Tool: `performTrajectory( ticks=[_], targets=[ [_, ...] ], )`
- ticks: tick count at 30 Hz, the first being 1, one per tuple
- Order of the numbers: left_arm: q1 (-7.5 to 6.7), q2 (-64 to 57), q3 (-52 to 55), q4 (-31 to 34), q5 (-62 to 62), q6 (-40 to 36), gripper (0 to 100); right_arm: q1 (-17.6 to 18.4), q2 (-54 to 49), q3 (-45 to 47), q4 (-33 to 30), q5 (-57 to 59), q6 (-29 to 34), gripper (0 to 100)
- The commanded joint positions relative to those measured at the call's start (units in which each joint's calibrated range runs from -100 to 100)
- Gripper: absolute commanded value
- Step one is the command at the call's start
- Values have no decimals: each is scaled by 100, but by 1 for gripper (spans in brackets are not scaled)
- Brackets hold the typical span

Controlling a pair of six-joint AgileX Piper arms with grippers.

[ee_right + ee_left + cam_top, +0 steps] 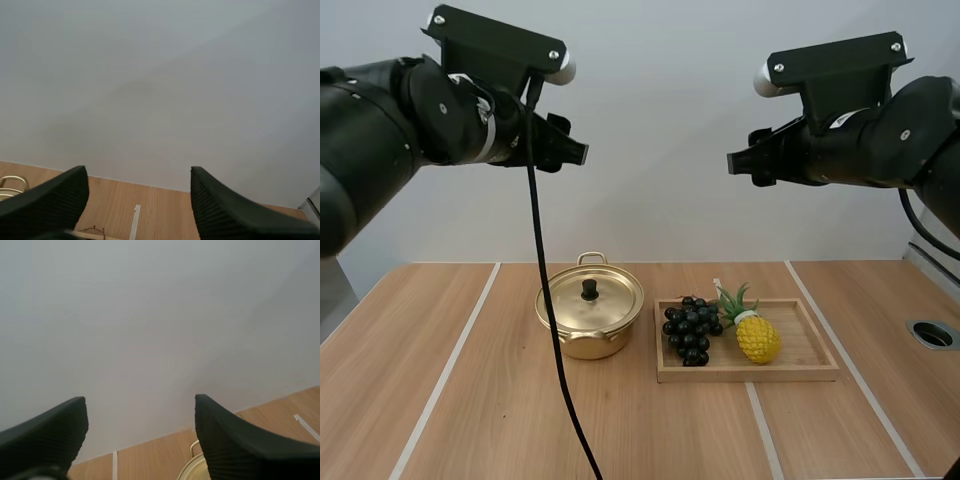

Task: Open the pot, put the grape inside, and close it

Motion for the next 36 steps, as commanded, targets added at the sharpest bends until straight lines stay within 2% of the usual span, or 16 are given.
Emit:
performTrajectory(
  ticks=[1, 6, 9, 18, 25, 36],
  targets=[
    [-25, 362, -111, -273, 498, 323, 100, -19, -35, -24, 51, 152, -46, 100],
    [-25, 1213, -111, -973, 1833, 1240, 100, -19, -35, -24, 51, 507, -46, 100],
    [-25, 1730, -111, -1085, 2529, 1473, 100, -19, -35, -24, 51, 665, -46, 100],
    [-40, 2552, -111, -1085, 3046, 1735, 100, -19, -35, -24, 51, 820, -46, 100],
    [-285, 2918, -332, -1048, 3209, 1652, 100, -19, -35, -24, 83, 840, -46, 100],
    [-298, 3539, -751, -715, 3216, 1437, 100, -19, -35, -24, 83, 859, -46, 100]
  ],
)
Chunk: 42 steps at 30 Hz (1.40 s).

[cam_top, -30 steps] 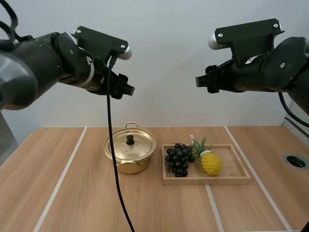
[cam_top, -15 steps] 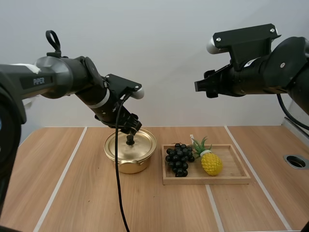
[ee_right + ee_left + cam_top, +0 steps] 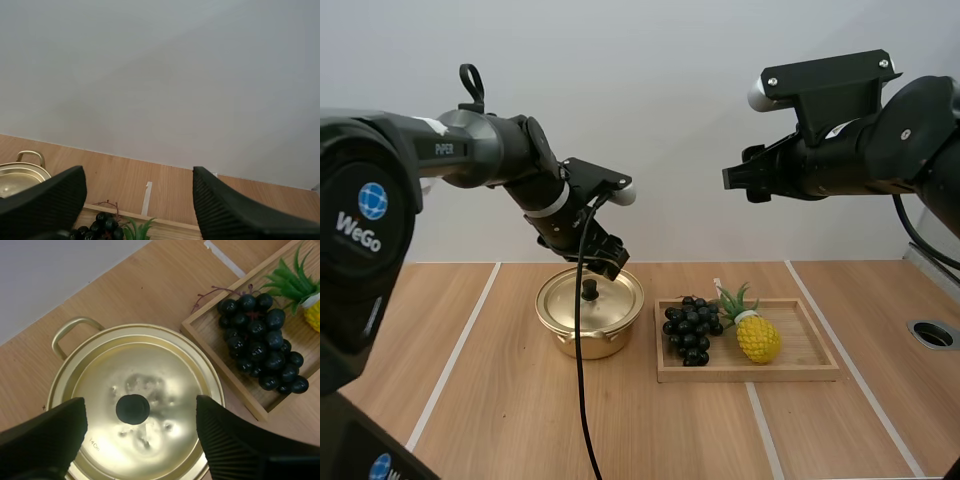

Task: Open the pot, put the grape inside, and close it

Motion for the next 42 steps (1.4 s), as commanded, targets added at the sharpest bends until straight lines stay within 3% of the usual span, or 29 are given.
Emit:
performTrajectory(
  ticks=[1, 35, 37, 40, 41, 42],
  targets=[
    [-19, 131, -52, 66, -38, -84, 100, -19, -35, -24, 38, 0, -46, 100],
    [-19, 1043, -61, 211, -803, -72, 100, -19, -35, -24, 49, -48, -46, 100],
    [-19, 1043, -61, 211, -803, -93, 76, -19, -35, -24, 49, -48, -46, 100],
    [-19, 1043, -61, 211, -803, -93, 14, -19, -35, -24, 43, -48, -46, 100],
    [-19, 1020, -61, 211, -803, -82, 0, -19, -35, -24, 43, -48, -46, 100],
    [-19, 1022, -61, 211, -803, -82, 0, -19, -35, -24, 43, -48, -46, 100]
  ],
)
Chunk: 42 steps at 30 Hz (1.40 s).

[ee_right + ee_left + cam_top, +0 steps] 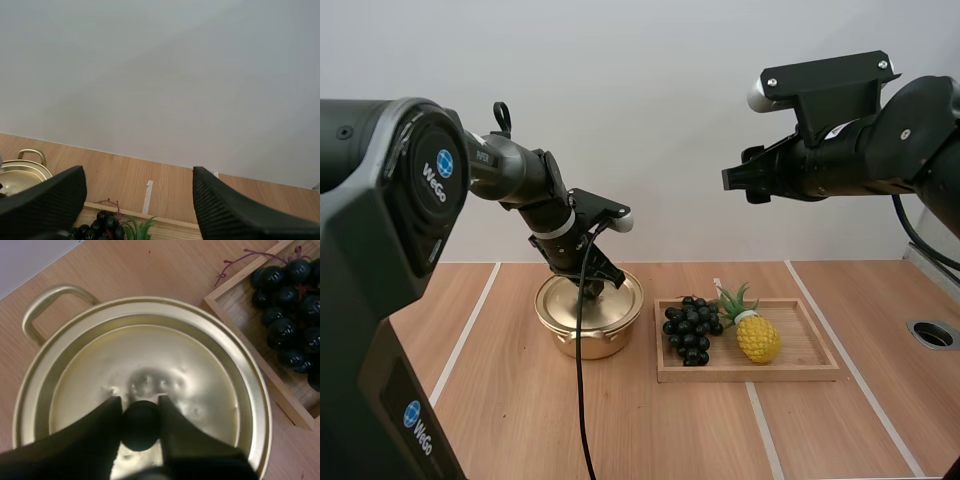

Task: Open the pot, put the grape inside, and close it

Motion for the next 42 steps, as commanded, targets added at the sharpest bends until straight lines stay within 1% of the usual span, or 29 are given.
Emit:
performTrajectory(
  ticks=[1, 6, 10, 16, 23, 28, 31, 35, 37, 42],
  targets=[
    [-19, -11, -46, 22, -76, -40, 0, -19, -35, -24, 43, -103, -46, 100],
    [-19, -78, -46, 22, -76, -50, 0, -19, -35, -24, 43, -103, -46, 100],
    [-19, -491, -187, 72, 43, -50, 0, -19, -35, -24, 43, -88, -46, 100],
    [-19, -1580, -810, 190, 702, -166, 0, -19, -35, -24, 43, -70, -46, 100],
    [-19, -2839, -1642, 204, 723, -284, 0, -19, -21, -24, 43, 60, -46, 100],
    [-19, -3569, -2254, 263, 650, -487, 0, -19, 138, -24, 105, 412, -46, 100],
    [-19, -3978, -2646, 263, 587, -501, 0, -19, 398, -24, 288, 750, -46, 100],
    [-19, -4456, -3122, 437, 15, -691, 0, -19, 931, -24, 572, 1035, -158, 100],
    [-19, -4660, -3412, 551, -271, -750, 0, -19, 1213, -24, 821, 1225, -261, 100],
    [-19, -4884, -4199, 566, -639, -853, 0, -19, 1842, -34, 1660, 2017, -646, 100]
  ],
)
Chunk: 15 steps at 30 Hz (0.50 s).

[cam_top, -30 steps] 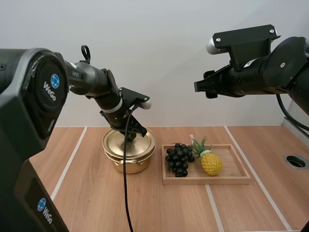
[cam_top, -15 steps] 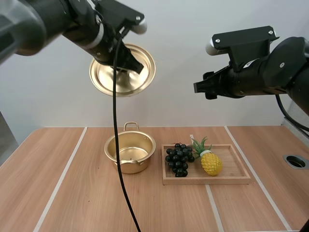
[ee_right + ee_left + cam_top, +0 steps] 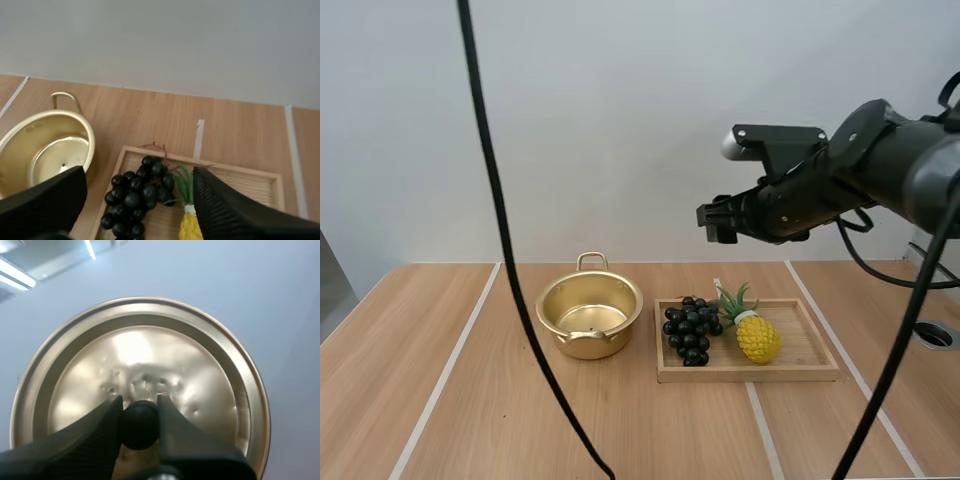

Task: Open the pot, put the grape inside, and close it

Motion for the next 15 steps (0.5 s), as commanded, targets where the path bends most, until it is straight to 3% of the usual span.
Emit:
performTrajectory(
  ticks=[1, 8, 15],
  targets=[
    [-19, -103, -458, 10, -449, -151, 0, -19, 303, -34, 519, 456, -314, 100],
    [4, -118, -1240, 97, -473, -289, 0, -3, 1316, -823, 560, 1279, -394, 100],
    [4, -118, -1753, 168, -827, -289, 0, -3, 2312, -1414, 337, 1323, -280, 100]
  ],
)
